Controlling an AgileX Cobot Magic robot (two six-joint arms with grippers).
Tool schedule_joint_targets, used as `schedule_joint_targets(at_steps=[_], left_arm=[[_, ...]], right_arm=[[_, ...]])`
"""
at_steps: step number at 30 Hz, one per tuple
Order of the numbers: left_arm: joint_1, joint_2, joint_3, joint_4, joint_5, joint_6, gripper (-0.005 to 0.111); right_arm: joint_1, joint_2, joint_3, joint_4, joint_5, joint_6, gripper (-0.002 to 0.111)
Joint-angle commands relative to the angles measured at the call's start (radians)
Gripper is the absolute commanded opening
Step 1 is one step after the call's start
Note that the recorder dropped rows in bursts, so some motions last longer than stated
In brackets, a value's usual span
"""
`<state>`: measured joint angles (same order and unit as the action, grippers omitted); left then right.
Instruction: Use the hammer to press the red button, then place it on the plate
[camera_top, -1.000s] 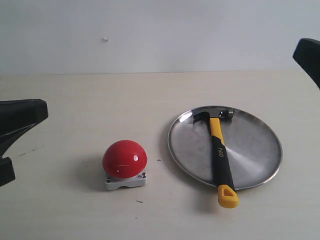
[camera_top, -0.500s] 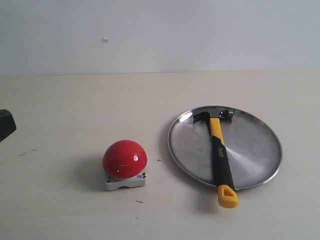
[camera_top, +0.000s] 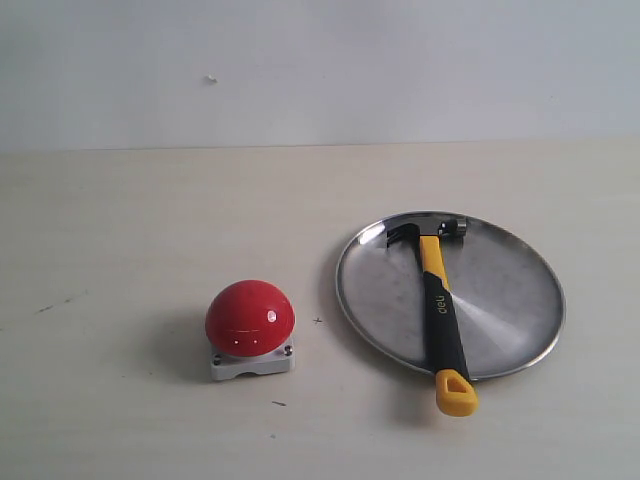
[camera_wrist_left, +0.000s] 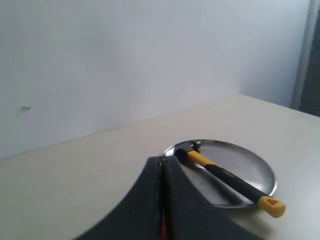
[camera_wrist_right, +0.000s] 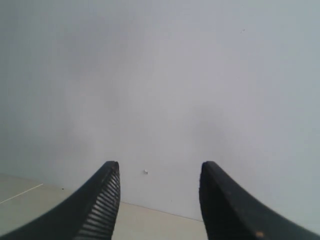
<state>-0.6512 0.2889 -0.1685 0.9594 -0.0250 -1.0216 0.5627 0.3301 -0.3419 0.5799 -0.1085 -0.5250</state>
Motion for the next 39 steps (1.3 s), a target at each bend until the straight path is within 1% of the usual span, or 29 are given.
schedule_joint_targets(at_steps=[1,2,5,7,10,13,14,19,22,24,29,31,33,37,38,39], left_arm=[[0.009,-0.049,0.010,-0.007,0.110,-0.009,0.000],[0.028,-0.067,0.015,-0.007,0.107,-0.014,0.000],[0.138,-0.112,0.045,-0.009,0.095,-0.072,0.000],[0.226,-0.143,0.074,-0.009,0.088,-0.117,0.000],[0.354,-0.177,0.117,-0.009,0.091,-0.122,0.000],[0.455,-0.203,0.157,-0.009,0.097,-0.122,0.000],[0.479,-0.211,0.167,-0.009,0.097,-0.124,0.000],[0.636,-0.231,0.169,-0.009,0.103,-0.163,0.000],[0.688,-0.231,0.169,-0.002,0.105,-0.160,0.000],[0.708,-0.231,0.169,0.001,0.106,-0.160,0.000],[0.713,-0.231,0.169,0.001,0.106,-0.160,0.000],[0.712,-0.231,0.169,-0.010,0.117,-0.127,0.000],[0.712,-0.231,0.169,-0.160,0.136,0.018,0.000],[0.712,-0.231,0.169,-0.626,0.144,0.475,0.000],[0.712,-0.231,0.169,-0.721,0.148,0.575,0.000],[0.712,-0.231,0.169,-0.782,0.152,0.665,0.000]], right_arm=[[-0.004,-0.004,0.003,-0.001,0.005,0.000,0.048],[-0.004,-0.004,0.003,-0.001,0.005,0.000,0.048],[-0.004,-0.004,0.003,-0.001,0.005,0.000,0.048],[-0.004,-0.004,0.003,-0.001,0.005,0.000,0.048],[-0.004,-0.004,0.003,-0.001,0.005,0.000,0.048],[-0.004,-0.004,0.003,-0.001,0.005,0.000,0.048],[-0.004,-0.004,0.003,-0.001,0.005,0.000,0.048],[-0.004,-0.004,0.003,-0.001,0.005,0.000,0.048],[-0.004,-0.004,0.003,-0.001,0.005,0.000,0.048],[-0.004,-0.004,0.003,-0.001,0.005,0.000,0.048],[-0.004,-0.004,0.003,-0.001,0.005,0.000,0.048],[-0.004,-0.004,0.003,-0.001,0.005,0.000,0.048],[-0.004,-0.004,0.003,-0.001,0.005,0.000,0.048],[-0.004,-0.004,0.003,-0.001,0.005,0.000,0.048],[-0.004,-0.004,0.003,-0.001,0.005,0.000,0.048],[-0.004,-0.004,0.003,-0.001,0.005,0.000,0.048]])
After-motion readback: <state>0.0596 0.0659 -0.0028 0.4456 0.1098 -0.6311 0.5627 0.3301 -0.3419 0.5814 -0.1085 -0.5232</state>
